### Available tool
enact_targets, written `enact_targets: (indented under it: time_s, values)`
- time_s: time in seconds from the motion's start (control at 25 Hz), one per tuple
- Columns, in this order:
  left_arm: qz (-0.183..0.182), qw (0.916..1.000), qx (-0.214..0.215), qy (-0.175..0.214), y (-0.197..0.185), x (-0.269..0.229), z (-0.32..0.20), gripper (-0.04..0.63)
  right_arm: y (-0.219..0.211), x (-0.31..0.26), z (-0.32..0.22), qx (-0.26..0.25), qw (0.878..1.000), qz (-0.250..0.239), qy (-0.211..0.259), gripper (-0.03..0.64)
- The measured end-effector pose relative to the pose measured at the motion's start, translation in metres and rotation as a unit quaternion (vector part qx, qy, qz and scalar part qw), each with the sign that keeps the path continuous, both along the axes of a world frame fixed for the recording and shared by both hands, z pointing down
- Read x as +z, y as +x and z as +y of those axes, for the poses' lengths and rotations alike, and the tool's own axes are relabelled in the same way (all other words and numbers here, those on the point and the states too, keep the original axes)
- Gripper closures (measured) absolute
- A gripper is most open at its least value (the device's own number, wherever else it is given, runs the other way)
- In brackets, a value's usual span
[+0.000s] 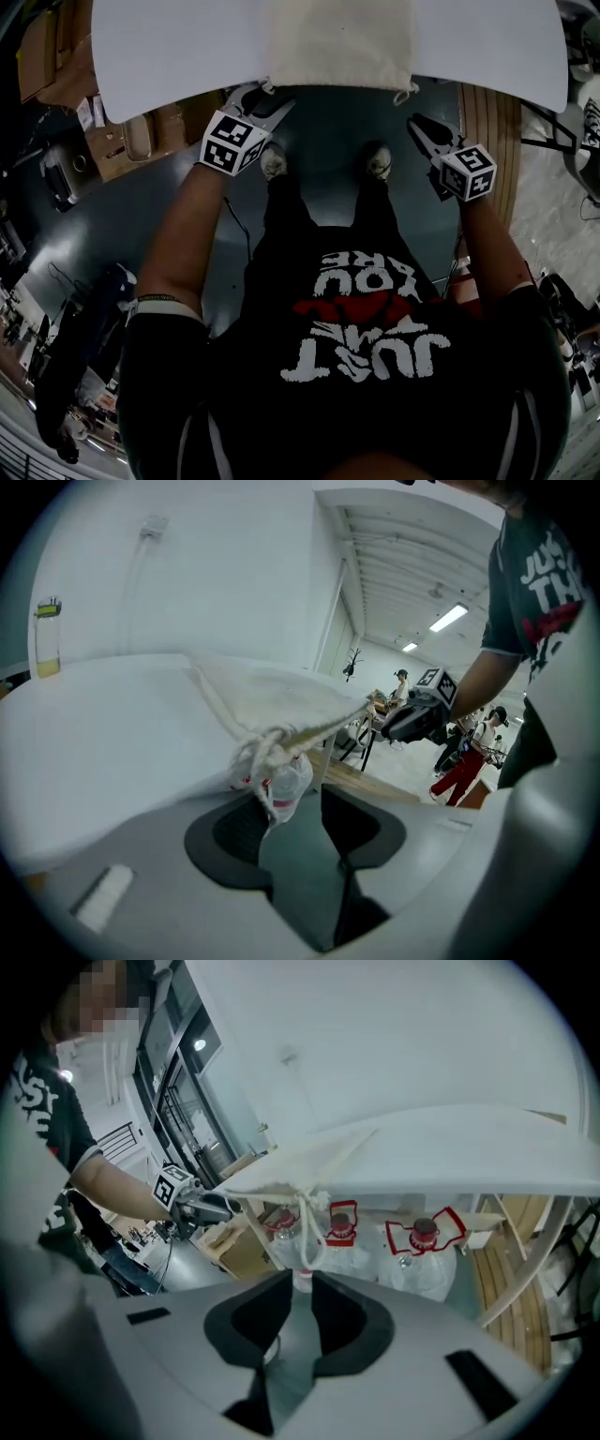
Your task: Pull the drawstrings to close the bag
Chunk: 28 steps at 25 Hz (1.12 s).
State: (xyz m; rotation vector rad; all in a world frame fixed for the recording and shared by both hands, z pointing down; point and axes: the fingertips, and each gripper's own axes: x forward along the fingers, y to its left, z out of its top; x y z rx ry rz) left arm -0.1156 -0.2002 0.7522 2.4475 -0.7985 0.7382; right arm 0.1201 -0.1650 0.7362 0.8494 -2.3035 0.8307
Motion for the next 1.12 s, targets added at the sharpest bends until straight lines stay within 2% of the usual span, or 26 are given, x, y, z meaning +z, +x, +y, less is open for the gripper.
enact_targets:
  time_s: [0.24,0.36,0.48,0.6,0.96,1.12]
  values:
    - [0.031,0.9991,-0.028,-0.006,0.008,0.001,-0.004,0.440,-0.002,0.003,-0.008,-0.013,1.000,-0.013,0.007,0.577]
    - [0.047,0.9969,-0.063,-0.005,0.005,-0.004,-0.009,0.575,-0.004,0.001,-0.010,-0.021,1.000,-0.017,0.011,0.564]
    - [0.068,0.9938,-0.088,-0.009,0.002,-0.008,-0.011,0.581,-0.005,-0.003,-0.012,-0.014,1.000,-0.024,0.012,0.557]
    - [0.069,0.9926,-0.099,-0.016,-0.005,-0.008,-0.009,0.582,-0.008,-0.005,-0.012,-0.013,0.999,-0.032,0.011,0.552]
    - [0.065,0.9916,-0.110,-0.017,-0.018,-0.012,0.002,0.581,-0.018,0.000,-0.016,-0.016,0.998,-0.050,0.015,0.509]
    - [0.066,0.9923,-0.103,-0.015,-0.010,-0.012,0.003,0.581,-0.020,0.002,-0.025,0.003,0.997,-0.071,0.020,0.489]
